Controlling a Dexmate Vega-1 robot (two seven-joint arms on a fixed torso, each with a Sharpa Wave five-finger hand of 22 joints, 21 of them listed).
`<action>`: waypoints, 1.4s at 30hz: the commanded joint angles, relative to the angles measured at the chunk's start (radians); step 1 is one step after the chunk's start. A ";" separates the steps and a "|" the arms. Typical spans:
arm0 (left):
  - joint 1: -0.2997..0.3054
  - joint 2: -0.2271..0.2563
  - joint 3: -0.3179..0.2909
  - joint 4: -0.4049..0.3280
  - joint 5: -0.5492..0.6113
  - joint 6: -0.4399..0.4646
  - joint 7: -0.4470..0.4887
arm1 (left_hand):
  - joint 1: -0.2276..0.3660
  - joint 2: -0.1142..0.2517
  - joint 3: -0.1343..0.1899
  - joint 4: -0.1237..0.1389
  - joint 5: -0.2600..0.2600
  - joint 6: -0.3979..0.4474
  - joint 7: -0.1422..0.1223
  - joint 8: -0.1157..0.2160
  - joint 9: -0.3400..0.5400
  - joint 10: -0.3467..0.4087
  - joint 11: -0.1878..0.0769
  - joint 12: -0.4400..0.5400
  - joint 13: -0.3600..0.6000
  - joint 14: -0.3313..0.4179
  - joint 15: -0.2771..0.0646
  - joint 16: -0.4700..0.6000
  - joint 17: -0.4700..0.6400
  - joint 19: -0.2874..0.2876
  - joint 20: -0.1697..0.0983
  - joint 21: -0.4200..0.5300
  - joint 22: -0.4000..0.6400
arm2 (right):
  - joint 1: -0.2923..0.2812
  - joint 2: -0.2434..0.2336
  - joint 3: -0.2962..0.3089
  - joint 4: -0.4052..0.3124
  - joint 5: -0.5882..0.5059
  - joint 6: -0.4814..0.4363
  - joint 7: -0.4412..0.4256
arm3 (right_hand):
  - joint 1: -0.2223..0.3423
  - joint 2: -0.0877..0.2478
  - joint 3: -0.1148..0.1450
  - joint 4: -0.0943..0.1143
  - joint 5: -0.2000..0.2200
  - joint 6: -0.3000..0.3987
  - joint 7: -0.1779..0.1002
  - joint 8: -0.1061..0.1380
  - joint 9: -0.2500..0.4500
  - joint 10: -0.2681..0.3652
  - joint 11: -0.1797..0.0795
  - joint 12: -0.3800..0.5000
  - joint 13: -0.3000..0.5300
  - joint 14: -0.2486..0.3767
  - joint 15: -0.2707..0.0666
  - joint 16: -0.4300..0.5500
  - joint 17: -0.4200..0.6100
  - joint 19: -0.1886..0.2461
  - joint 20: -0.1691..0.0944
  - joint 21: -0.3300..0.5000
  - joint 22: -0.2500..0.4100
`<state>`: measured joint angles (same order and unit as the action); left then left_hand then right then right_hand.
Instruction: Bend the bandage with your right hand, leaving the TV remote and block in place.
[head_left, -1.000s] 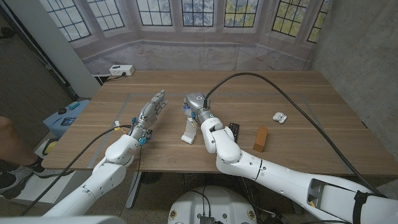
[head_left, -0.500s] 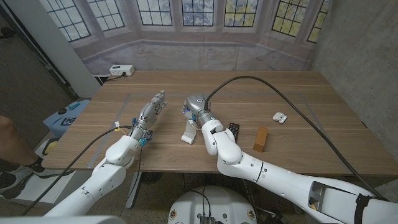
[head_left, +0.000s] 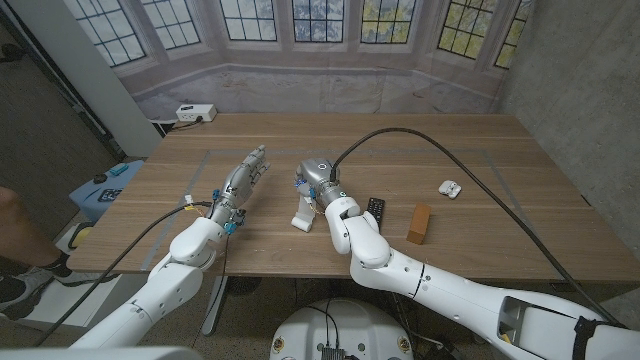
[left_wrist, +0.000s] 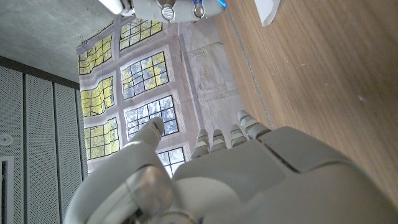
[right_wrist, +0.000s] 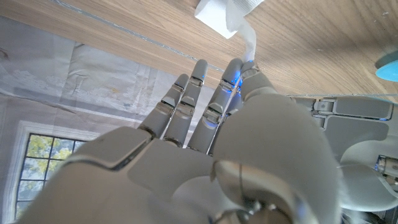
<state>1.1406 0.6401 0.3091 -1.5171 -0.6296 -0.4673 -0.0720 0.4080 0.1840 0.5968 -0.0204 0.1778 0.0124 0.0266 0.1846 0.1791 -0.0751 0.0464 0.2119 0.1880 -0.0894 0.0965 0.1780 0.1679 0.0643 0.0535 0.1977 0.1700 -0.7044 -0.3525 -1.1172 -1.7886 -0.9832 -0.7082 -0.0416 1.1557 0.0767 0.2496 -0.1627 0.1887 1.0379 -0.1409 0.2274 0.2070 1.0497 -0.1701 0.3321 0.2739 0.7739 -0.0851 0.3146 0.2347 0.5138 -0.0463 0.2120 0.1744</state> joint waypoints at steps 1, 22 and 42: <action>0.012 0.008 -0.002 -0.014 0.002 0.003 0.003 | 0.013 0.001 -0.002 0.000 0.002 0.001 0.000 0.001 0.001 0.004 -0.002 -0.002 0.005 0.001 0.007 0.002 0.003 0.011 0.001 0.001 0.005 | -0.013 -0.016 -0.001 -0.018 0.005 0.005 0.000 | 0.009 0.006 -0.002 0.003 0.005 0.005 0.003 -0.001 0.003 0.010 -0.002 0.006 0.004 0.011 -0.144 0.005 0.004 0.008 -0.069 0.000 0.004; 0.037 0.015 -0.008 -0.038 0.009 0.001 0.021 | 0.014 0.001 -0.003 0.000 0.002 0.003 -0.001 0.001 0.002 0.005 -0.003 -0.002 0.006 0.001 0.008 0.002 0.003 0.011 0.001 0.000 0.005 | -0.041 -0.025 0.008 -0.026 0.025 0.023 -0.005 | 0.008 0.008 -0.009 0.005 0.006 0.003 0.001 -0.003 0.004 0.006 -0.001 0.003 0.004 0.013 -0.143 0.006 0.006 0.010 -0.069 0.000 0.004; 0.053 0.022 -0.014 -0.054 0.013 0.007 0.035 | 0.015 0.002 -0.004 0.000 0.002 0.004 -0.001 0.001 0.002 0.005 -0.002 -0.002 0.006 0.002 0.009 0.002 0.003 0.011 0.002 0.000 0.006 | -0.045 -0.034 0.009 -0.028 0.048 0.040 0.005 | -0.036 0.000 -0.026 0.023 0.001 -0.021 0.006 -0.015 0.003 -0.019 0.009 -0.008 0.004 0.000 -0.128 -0.014 -0.008 0.014 -0.057 0.001 0.004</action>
<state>1.1836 0.6576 0.2995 -1.5610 -0.6190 -0.4630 -0.0440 0.4121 0.1881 0.5971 -0.0206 0.1778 0.0124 0.0266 0.1846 0.1790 -0.0751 0.0465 0.2119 0.1881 -0.0894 0.0965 0.1780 0.1679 0.0643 0.0535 0.1977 0.1701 -0.7485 -0.3826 -1.1088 -1.8149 -0.9480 -0.6764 -0.0467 1.1335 0.0789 0.2260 -0.1447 0.1886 1.0250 -0.1359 0.2153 0.2068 1.0352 -0.1664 0.3299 0.2767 0.7797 -0.0872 0.3098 0.2300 0.5174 -0.0500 0.2120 0.1744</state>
